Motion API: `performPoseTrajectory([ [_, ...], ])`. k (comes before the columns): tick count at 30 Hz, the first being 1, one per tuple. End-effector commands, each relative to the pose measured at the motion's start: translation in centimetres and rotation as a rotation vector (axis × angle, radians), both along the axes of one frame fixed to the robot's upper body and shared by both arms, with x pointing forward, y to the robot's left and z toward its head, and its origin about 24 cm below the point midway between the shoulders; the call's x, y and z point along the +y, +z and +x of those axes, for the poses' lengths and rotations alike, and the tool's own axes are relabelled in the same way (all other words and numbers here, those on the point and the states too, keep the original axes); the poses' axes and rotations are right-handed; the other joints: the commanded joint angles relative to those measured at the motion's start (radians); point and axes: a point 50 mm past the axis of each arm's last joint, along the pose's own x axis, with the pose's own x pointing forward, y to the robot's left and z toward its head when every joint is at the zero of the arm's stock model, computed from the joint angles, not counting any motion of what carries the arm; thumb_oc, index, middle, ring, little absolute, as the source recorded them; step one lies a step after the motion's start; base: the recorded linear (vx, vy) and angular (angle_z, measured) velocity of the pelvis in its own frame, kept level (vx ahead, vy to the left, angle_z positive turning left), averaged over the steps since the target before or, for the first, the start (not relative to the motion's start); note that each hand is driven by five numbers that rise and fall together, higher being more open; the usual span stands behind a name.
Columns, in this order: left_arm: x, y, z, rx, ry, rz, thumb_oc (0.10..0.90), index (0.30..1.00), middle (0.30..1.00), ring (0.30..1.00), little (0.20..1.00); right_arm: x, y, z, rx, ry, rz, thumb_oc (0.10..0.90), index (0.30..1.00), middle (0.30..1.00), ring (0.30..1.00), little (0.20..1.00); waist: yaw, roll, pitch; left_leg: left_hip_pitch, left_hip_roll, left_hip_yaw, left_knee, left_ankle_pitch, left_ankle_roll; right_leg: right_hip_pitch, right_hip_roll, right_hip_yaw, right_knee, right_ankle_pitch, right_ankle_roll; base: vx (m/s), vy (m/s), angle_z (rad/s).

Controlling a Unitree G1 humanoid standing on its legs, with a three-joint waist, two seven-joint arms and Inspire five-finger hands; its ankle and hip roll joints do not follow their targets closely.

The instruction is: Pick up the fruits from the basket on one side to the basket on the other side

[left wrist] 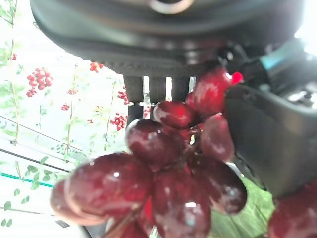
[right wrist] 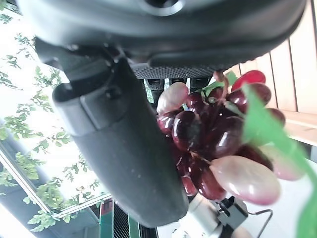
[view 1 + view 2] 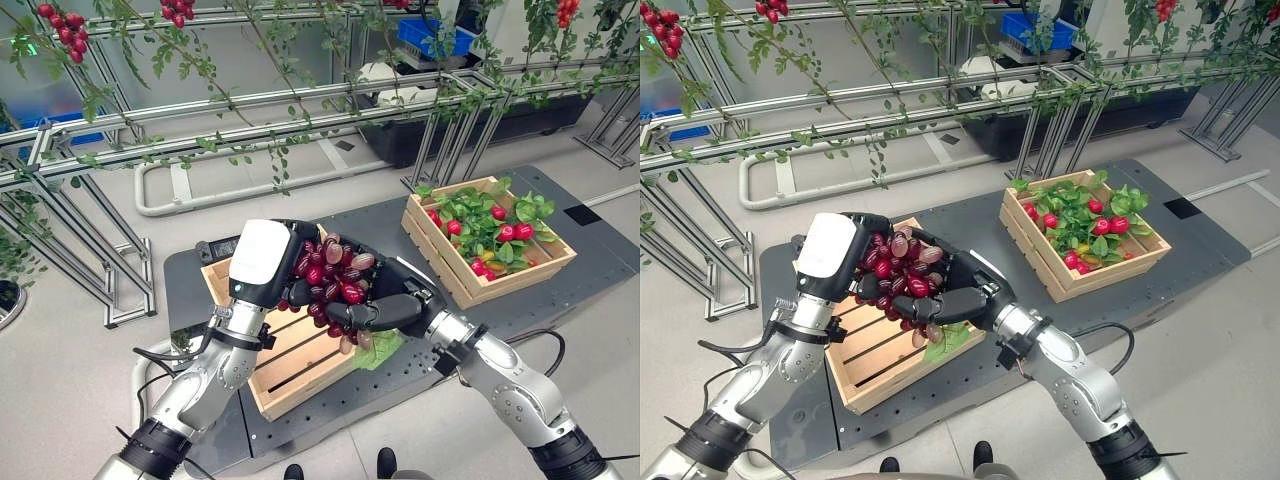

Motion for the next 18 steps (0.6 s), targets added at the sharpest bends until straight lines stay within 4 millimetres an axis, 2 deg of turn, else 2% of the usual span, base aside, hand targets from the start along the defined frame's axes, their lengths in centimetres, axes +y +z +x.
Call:
performPoseTrajectory([
  [1, -4.1, 6.3, 0.6, -0.275, -0.247, -0.121, 0.4, 0.3, 0.3, 0.3, 0.3, 2.0, 5.1, 0.5, -0.231, 0.04, 0.175, 0.408, 0.312, 0.312, 0.312, 0.312, -0.006, 0.004, -0.067, 0.011, -0.05, -0.03, 0.032, -0.126, 0.019, 0.044, 0.016, -0.023, 0.009, -0.071, 0.013, 0.0, 0.0, 0.0],
  [8, -4.3, 6.7, 0.3, -0.3, -0.253, -0.134, 0.4, 0.3, 0.3, 0.3, 0.3, 1.8, 4.8, 0.7, -0.241, 0.005, 0.128, 0.4, 0.3, 0.3, 0.3, 0.3, -0.004, 0.005, -0.063, 0.011, -0.052, -0.033, 0.031, -0.126, 0.02, 0.044, 0.017, -0.023, 0.01, -0.071, 0.013, 0.0, 0.0, 0.0],
  [18, -3.7, 7.6, -0.2, -0.358, -0.252, -0.146, 0.4, 0.3, 0.3, 0.3, 0.3, 0.4, 4.0, 1.0, -0.261, -0.089, 0.011, 0.4, 0.3, 0.3, 0.3, 0.3, -0.005, 0.004, -0.062, 0.01, -0.056, -0.037, 0.028, -0.124, 0.022, 0.042, 0.016, -0.026, 0.012, -0.069, 0.013, 0.0, 0.0, 0.0],
])
